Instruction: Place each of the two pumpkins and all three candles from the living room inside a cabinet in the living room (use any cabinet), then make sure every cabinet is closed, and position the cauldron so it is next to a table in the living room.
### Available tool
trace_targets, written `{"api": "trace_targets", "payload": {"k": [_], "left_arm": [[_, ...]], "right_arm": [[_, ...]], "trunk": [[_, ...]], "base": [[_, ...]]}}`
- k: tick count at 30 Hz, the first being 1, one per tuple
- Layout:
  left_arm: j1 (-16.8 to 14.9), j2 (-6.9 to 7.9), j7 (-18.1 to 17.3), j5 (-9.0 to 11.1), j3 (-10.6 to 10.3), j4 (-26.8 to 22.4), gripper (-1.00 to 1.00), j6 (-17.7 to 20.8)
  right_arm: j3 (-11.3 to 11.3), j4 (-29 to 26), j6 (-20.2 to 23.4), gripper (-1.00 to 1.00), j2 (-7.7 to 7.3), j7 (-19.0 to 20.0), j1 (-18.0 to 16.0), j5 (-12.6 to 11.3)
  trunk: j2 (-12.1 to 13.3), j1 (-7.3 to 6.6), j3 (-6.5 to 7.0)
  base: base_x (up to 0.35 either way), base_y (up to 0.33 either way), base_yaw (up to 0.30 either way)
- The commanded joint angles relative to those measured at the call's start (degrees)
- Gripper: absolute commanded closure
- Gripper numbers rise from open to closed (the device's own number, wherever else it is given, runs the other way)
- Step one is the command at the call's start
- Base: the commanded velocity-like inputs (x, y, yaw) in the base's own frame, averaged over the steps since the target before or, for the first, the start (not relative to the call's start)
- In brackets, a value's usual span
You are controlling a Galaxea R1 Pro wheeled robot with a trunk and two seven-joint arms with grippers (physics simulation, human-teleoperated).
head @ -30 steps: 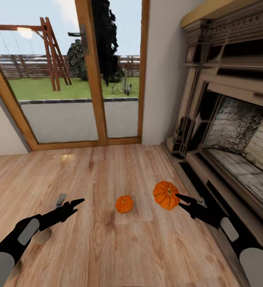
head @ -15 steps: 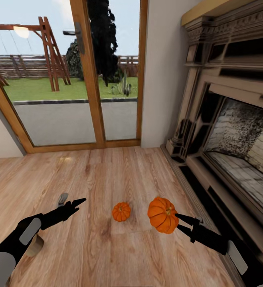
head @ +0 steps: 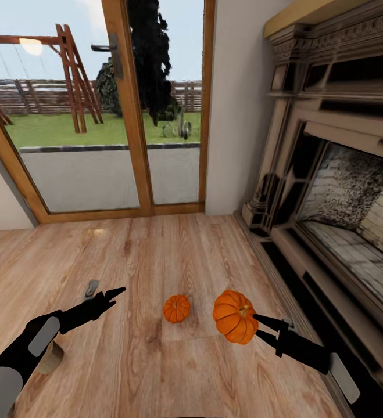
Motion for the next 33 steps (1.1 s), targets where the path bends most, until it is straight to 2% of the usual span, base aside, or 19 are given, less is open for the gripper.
{"api": "trace_targets", "payload": {"k": [1, 8, 19, 29, 33], "left_arm": [[0.0, 0.02, -0.1, 0.4, 0.0, 0.0, -1.0, 0.4], [0.0, 0.03, -1.3, 0.4, 0.0, 0.1, -1.0, 0.4], [0.0, 0.02, -1.5, 0.4, 0.0, 0.2, -1.0, 0.4], [0.0, -0.05, -1.4, 0.3, 0.1, 0.7, -1.0, 0.8], [-0.2, -0.24, -0.1, 0.5, 0.3, 1.4, -1.0, 1.0]], "right_arm": [[0.0, 0.0, 0.3, 1.0, 0.03, 0.1, 0.0, -0.1], [0.0, 0.1, 0.3, 1.0, 0.1, 0.0, 0.0, 0.0], [0.0, 0.1, 0.3, 1.0, 0.11, 0.0, 0.0, -0.1], [0.0, 0.1, 0.3, 1.0, 0.11, 0.0, 0.0, -0.1], [-0.2, 0.1, 0.3, 1.0, 0.1, 0.2, 0.0, -0.2]], "trunk": [[0.0, -0.01, -0.05], [0.0, -0.01, -0.01], [0.0, -0.01, 0.21], [0.0, -0.01, 0.22], [0.0, -0.01, 0.22]], "base": [[0.0, 0.0, 0.0], [0.001, 0.032, -0.061], [0.092, 0.243, -0.234], [0.013, 0.026, -0.018], [0.0, 0.0, 0.0]]}}
